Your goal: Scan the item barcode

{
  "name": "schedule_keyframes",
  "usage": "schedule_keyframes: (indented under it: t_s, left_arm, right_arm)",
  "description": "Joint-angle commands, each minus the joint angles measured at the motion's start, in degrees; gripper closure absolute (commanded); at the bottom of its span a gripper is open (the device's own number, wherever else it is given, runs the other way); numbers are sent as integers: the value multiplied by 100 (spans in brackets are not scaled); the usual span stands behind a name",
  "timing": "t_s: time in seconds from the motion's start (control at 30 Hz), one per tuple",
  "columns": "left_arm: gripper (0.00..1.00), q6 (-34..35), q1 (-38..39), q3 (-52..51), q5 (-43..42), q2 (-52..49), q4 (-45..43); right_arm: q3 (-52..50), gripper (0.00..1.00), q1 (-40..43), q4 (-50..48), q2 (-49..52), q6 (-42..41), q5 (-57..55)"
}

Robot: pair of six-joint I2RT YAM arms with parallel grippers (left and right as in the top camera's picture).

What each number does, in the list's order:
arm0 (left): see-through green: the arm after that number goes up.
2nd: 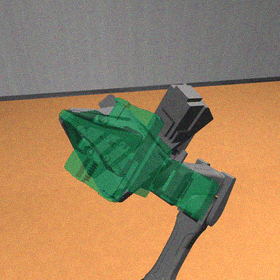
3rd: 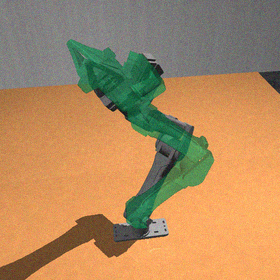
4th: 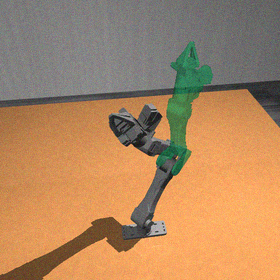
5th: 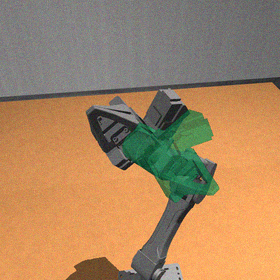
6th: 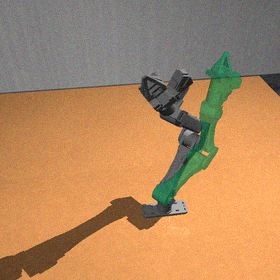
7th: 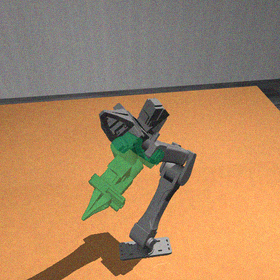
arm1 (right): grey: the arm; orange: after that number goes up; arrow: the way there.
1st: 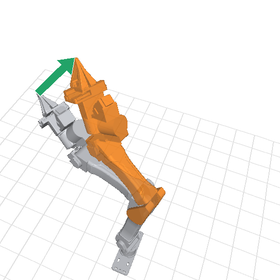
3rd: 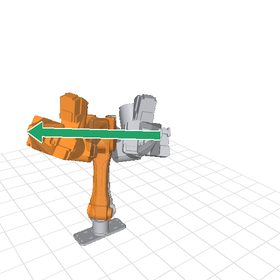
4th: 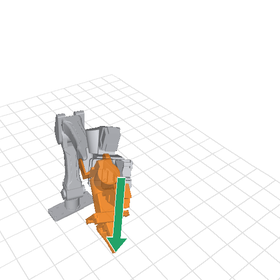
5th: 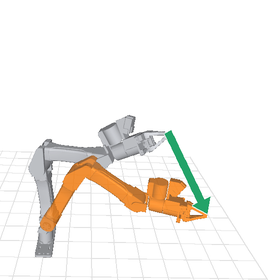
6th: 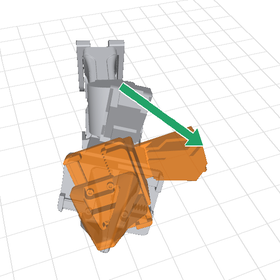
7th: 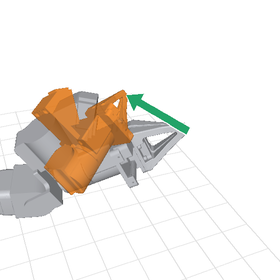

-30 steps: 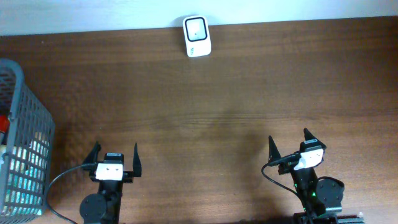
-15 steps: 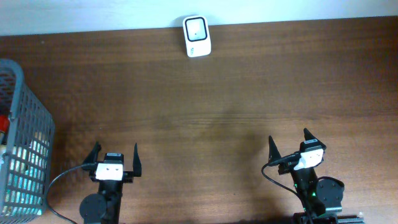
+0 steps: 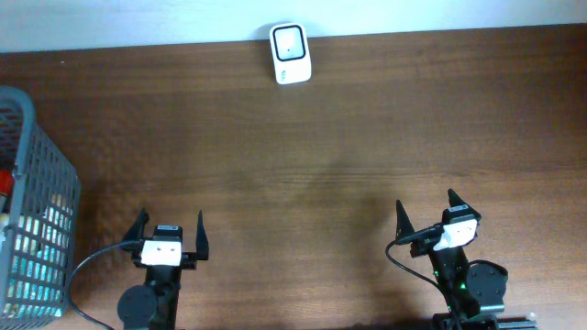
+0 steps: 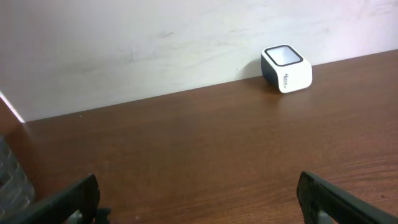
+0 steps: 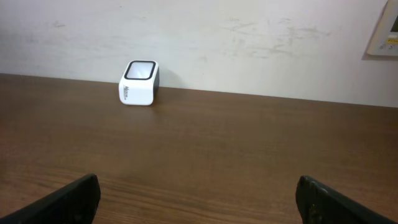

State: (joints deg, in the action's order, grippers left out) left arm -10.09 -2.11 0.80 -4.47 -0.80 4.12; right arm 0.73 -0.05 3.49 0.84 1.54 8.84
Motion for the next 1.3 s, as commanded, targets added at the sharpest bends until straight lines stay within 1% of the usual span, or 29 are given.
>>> schedule_keyframes:
  t_s: [0.0, 0.43, 0.5, 0.57, 0.6, 0.63, 0.67, 0.7, 0.73, 0.8, 0.83, 0.87, 0.9, 0.97, 1.0, 1.07, 1.1, 1.17, 1.2, 1.23, 1.27]
  left_arm:
    - [1, -72, -28, -26, -24, 44, 20]
    - [1, -74, -28, -26, -22, 44, 28]
    - [1, -72, -28, -26, 258, 46, 0]
    - [1, -74, -28, 7, -304, 46, -420]
    - [1, -70, -28, 179, -612, 24, -667]
    - [1, -72, -28, 463, -612, -94, -564]
    - [1, -74, -28, 833, -603, -299, -387]
    - [1, -76, -28, 1495, -566, -769, -144]
    - [1, -76, -28, 2409, -570, -1499, 267]
    - [1, -76, -28, 3847, -586, -2671, 1019]
    - [1, -76, -28, 4787, -581, -3373, 1744]
    - [1, -234, -28, 5740, -560, -4083, 2413]
    - [1, -463, -31, 7110, -415, -5101, 3438]
    - [1, -507, -101, 8631, -262, -6166, 4544]
    - [1, -511, -181, 9672, -350, -6909, 5331]
    - [1, -476, -214, 11525, -688, -8253, 6500]
    - [1, -481, -214, 11938, -734, -8710, 6647]
    - [1, -498, -232, 11936, -354, -8924, 6448]
    - [1, -350, -402, 11936, 240, -8959, 6262]
    - [1, 105, -702, 11936, 748, -8961, 6111]
    - [1, 450, -1126, 11936, 1075, -8961, 6037]
  right_arm:
    - [-42, 1, -35, 22, -33, -4, -35]
    - [-42, 2, -35, 22, -33, -4, -35]
    - [-42, 1, -35, 22, -33, -4, -35]
    - [-42, 1, -35, 22, -33, -4, -35]
    - [-42, 2, -35, 22, -33, -4, -35]
    - [-42, 1, -35, 22, -33, -4, -35]
    - [-42, 1, -35, 22, -33, -4, -35]
    - [-42, 1, -35, 22, -31, -4, -35]
    - [-42, 1, -35, 22, -33, -4, -35]
    - [-42, 1, -35, 22, -31, -4, -35]
    - [-42, 1, -35, 22, -33, -4, -35]
    - [-42, 1, -35, 22, -33, -4, -35]
    - [-42, 1, -35, 22, -33, -4, -35]
    - [-42, 2, -35, 22, -33, -4, -35]
    - [-42, 1, -35, 22, -33, -4, -35]
    - [-42, 1, -35, 22, -33, -4, -35]
    - [-42, 1, -35, 22, -33, -4, -35]
    - [-42, 1, -35, 22, -33, -4, -35]
    - [-42, 2, -35, 22, -33, -4, -35]
    - [-42, 1, -35, 22, -33, -4, -35]
    - [-42, 2, -35, 22, -33, -4, -35]
